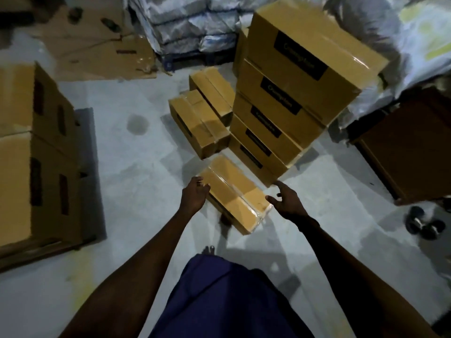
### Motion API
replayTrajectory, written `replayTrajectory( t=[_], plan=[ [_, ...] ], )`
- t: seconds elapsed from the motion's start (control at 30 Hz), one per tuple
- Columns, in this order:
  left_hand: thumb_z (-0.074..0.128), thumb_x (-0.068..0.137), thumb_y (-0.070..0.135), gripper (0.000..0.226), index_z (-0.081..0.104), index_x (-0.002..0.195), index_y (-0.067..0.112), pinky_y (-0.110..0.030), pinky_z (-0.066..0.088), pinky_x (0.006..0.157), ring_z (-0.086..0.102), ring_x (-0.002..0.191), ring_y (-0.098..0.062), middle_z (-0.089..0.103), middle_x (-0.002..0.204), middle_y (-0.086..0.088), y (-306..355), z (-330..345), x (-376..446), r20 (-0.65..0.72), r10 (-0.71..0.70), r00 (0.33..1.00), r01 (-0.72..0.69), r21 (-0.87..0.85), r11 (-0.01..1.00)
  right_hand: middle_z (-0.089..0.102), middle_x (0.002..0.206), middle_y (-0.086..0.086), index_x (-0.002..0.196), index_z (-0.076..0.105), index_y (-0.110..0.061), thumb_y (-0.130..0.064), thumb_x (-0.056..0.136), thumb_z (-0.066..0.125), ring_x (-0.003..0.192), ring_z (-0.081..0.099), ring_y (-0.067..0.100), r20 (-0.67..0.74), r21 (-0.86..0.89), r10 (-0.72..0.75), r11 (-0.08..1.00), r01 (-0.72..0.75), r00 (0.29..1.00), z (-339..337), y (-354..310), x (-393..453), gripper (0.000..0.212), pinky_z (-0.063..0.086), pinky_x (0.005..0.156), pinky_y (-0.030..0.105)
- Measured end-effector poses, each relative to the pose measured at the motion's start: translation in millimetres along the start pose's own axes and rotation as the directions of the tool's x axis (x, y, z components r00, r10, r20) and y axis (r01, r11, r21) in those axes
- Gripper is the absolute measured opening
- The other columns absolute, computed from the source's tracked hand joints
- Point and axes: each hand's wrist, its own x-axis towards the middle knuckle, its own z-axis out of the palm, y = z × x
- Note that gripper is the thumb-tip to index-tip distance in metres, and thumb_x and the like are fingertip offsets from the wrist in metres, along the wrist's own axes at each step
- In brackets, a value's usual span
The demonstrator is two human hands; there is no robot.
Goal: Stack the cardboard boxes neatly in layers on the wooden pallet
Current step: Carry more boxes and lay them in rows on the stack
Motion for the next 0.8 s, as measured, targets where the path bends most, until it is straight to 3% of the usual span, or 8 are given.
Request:
replayTrajectory(
  t=[0.1, 0.27, 0.47, 0.63, 0.73, 0.8],
  plan=[
    [0.071, 0.096, 0.029, 0.042, 0.059, 0.132, 0.012, -0.032, 0.046, 0.101, 0.063, 0.12, -0.026, 0.067, 0.13, -0.01, 11, 22, 8, -0.045, -0.043, 0.998, 0.044, 0.02, 0.999, 0.047, 0.154, 0.007, 0.152, 0.041, -0.017, -0.036, 0.096, 0.071, 0.134, 0.051, 0.031, 0.104, -0.088, -0.05, 0.994, 0.059, 0.993, -26, 11, 35, 0.067, 0.044, 0.104, 0.04],
    [0.073, 0.094, 0.031, 0.051, 0.053, 0.137, 0.012, -0.027, 0.043, 0.09, 0.064, 0.115, -0.032, 0.064, 0.134, -0.009, 19, 69, 14, -0.154, -0.14, 0.978, 0.143, 0.01, 0.99, 0.036, 0.162, 0.001, 0.156, 0.034, -0.025, -0.04, 0.095, 0.072, 0.147, 0.036, 0.027, 0.333, -0.169, -0.145, 0.963, 0.21, 0.932, -58, 38, 108, 0.074, 0.037, 0.114, 0.041],
    [0.074, 0.093, 0.037, 0.069, 0.044, 0.149, 0.009, -0.043, 0.044, 0.111, 0.053, 0.135, -0.033, 0.052, 0.151, -0.012, 32, 147, 19, -0.288, -0.258, 0.922, 0.249, -0.069, 0.966, 0.019, 0.17, 0.005, 0.162, 0.017, -0.019, -0.037, 0.094, 0.074, 0.152, 0.028, 0.031, 0.58, -0.252, -0.234, 0.859, 0.445, 0.78, -91, 62, 189, 0.091, 0.031, 0.12, 0.047],
    [0.075, 0.089, 0.05, 0.088, 0.033, 0.158, 0.015, -0.047, 0.035, 0.119, 0.038, 0.147, -0.03, 0.04, 0.161, -0.008, 41, 198, 35, -0.323, -0.362, 0.874, 0.363, -0.061, 0.93, 0.009, 0.171, 0.003, 0.163, 0.011, -0.02, -0.043, 0.086, 0.081, 0.156, 0.018, 0.028, 0.658, -0.255, -0.237, 0.823, 0.508, 0.715, -102, 80, 245, 0.107, 0.023, 0.124, 0.044],
    [0.079, 0.083, 0.054, 0.099, 0.029, 0.16, 0.017, -0.044, 0.033, 0.119, 0.036, 0.148, -0.028, 0.037, 0.163, -0.006, 32, 221, 52, -0.316, -0.351, 0.882, 0.358, -0.036, 0.933, 0.004, 0.172, 0.003, 0.163, 0.008, -0.023, -0.049, 0.076, 0.088, 0.157, 0.011, 0.025, 0.689, -0.262, -0.23, 0.805, 0.532, 0.687, -90, 93, 277, 0.121, 0.018, 0.124, 0.04],
    [0.083, 0.077, 0.058, 0.109, 0.026, 0.16, 0.018, -0.042, 0.03, 0.119, 0.033, 0.15, -0.027, 0.033, 0.165, -0.004, 14, 237, 74, -0.279, -0.353, 0.893, 0.36, -0.029, 0.933, 0.003, 0.172, 0.002, 0.164, 0.009, -0.024, -0.052, 0.067, 0.092, 0.157, 0.01, 0.026, 0.707, -0.274, -0.204, 0.803, 0.529, 0.677, -69, 104, 303, 0.131, 0.019, 0.125, 0.044]
  ],
)
